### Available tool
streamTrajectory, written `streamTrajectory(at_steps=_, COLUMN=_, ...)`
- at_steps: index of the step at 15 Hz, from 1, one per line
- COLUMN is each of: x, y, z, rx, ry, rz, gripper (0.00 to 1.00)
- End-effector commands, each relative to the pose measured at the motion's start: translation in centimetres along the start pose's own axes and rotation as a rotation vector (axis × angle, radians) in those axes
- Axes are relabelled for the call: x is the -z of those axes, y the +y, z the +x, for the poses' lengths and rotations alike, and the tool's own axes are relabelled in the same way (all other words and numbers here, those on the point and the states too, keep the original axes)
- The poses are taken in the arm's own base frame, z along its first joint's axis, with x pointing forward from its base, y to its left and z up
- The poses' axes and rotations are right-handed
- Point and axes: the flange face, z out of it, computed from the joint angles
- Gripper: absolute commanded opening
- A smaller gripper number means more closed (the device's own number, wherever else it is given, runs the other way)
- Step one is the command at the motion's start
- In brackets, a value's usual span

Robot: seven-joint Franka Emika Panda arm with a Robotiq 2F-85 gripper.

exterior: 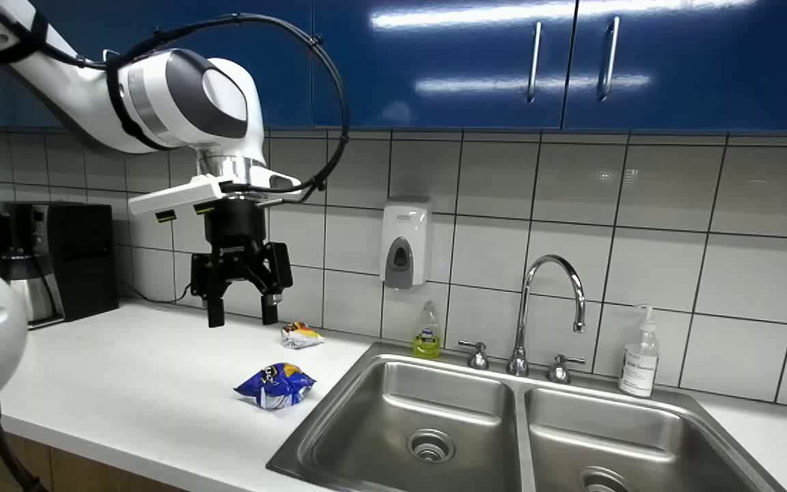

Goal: Put the blue packet inside the left sink

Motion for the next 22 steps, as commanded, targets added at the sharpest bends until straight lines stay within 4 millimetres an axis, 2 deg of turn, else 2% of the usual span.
streamTrajectory(at_steps=1, x=0.0, y=0.0, z=0.0, rx=0.0, ry=-0.002, rz=0.0, gripper=1.0)
streamTrajectory(at_steps=5, x=-0.1, y=-1.2, z=0.5, rx=0.026, ry=0.003, rz=0.051, gripper=1.0)
streamTrajectory(at_steps=12, x=-1.1, y=-6.0, z=3.0, rx=0.059, ry=0.087, rz=0.179, gripper=1.0)
streamTrajectory(at_steps=22, x=-6.4, y=-11.2, z=8.9, rx=0.066, ry=0.12, rz=0.139, gripper=1.0)
